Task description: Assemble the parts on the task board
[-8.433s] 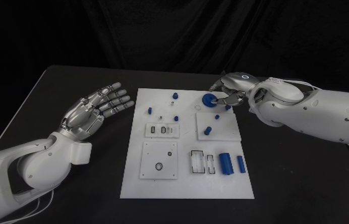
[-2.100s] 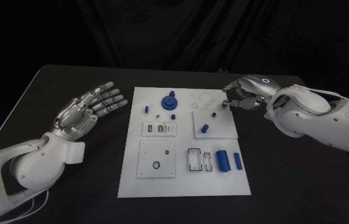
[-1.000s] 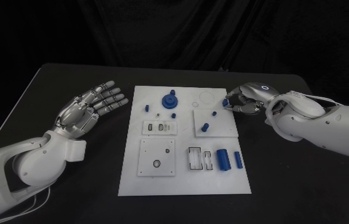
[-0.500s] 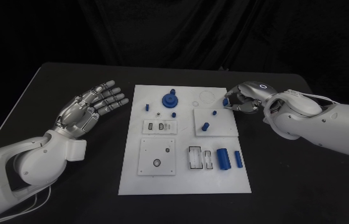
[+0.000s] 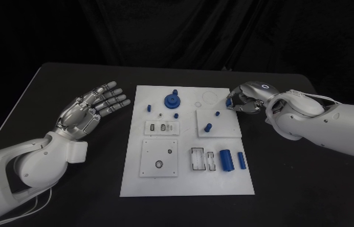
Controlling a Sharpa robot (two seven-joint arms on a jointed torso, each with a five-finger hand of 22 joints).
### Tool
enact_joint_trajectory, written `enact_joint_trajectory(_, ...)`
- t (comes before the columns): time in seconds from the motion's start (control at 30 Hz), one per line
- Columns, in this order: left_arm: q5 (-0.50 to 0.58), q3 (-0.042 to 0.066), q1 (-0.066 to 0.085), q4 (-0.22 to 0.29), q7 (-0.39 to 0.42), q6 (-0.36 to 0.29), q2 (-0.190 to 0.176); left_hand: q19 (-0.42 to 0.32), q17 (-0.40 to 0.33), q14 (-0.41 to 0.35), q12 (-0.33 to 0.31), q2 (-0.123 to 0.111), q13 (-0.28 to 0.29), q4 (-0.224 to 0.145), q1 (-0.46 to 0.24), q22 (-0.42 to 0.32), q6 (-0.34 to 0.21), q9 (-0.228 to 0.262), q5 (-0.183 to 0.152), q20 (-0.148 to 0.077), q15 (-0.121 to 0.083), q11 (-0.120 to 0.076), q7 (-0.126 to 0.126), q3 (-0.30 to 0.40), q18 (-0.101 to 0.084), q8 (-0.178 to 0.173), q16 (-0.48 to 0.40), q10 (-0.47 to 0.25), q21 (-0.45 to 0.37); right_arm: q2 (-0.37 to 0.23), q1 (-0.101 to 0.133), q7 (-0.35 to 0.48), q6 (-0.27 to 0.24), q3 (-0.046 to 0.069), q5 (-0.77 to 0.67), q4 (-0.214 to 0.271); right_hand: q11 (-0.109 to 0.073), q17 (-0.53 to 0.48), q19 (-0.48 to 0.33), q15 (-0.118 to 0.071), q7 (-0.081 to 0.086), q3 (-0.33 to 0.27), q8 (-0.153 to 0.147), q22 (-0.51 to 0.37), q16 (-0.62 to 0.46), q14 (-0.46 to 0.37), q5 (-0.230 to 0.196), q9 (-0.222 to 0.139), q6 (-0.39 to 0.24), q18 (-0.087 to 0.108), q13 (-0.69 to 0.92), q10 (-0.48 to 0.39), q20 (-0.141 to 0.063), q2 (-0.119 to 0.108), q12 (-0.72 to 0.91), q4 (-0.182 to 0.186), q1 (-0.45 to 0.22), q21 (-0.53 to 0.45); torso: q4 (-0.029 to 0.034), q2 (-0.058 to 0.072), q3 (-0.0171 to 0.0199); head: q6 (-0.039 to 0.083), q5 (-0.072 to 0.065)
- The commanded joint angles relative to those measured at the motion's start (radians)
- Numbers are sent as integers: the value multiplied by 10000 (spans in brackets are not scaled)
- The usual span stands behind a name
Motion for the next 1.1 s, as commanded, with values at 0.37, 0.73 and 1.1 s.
enact_joint_trajectory(0.37,23,7,-59,-14,636,207,29,-51,-4,-78,49,20,17,-19,-112,-18,-8,12,-66,6,-31,63,154,73,-123,64,54,3,16,120,-26,-150,-76,7,-49,-90,22,377,-33,19,-11,-46,183,698,-57,489,214,154,427,77,1006,14,13,-20,-13,-45,210,-64,6,0,-1,-38,-17)
enact_joint_trajectory(0.73,22,7,-110,-8,556,276,35,-54,-4,-83,51,20,17,-21,-121,-19,-10,12,-67,6,-30,63,156,83,-124,64,59,3,15,144,-26,22,-370,8,-49,-119,-47,341,-14,-36,-124,64,564,717,-95,490,959,668,1152,79,1018,25,-39,80,-9,-204,539,-117,1,-4,-4,-60,-4)
enact_joint_trajectory(1.1,22,8,-167,15,509,281,-19,-59,-6,-90,53,21,17,-21,-129,-20,-4,13,-68,7,-29,63,157,90,-126,66,60,2,13,-6,-3,363,-1721,34,-53,395,-41,426,83,-50,-266,136,977,844,-13,534,1520,1318,1691,40,1112,139,-68,156,65,-373,766,-7,0,1,-1,-107,52)
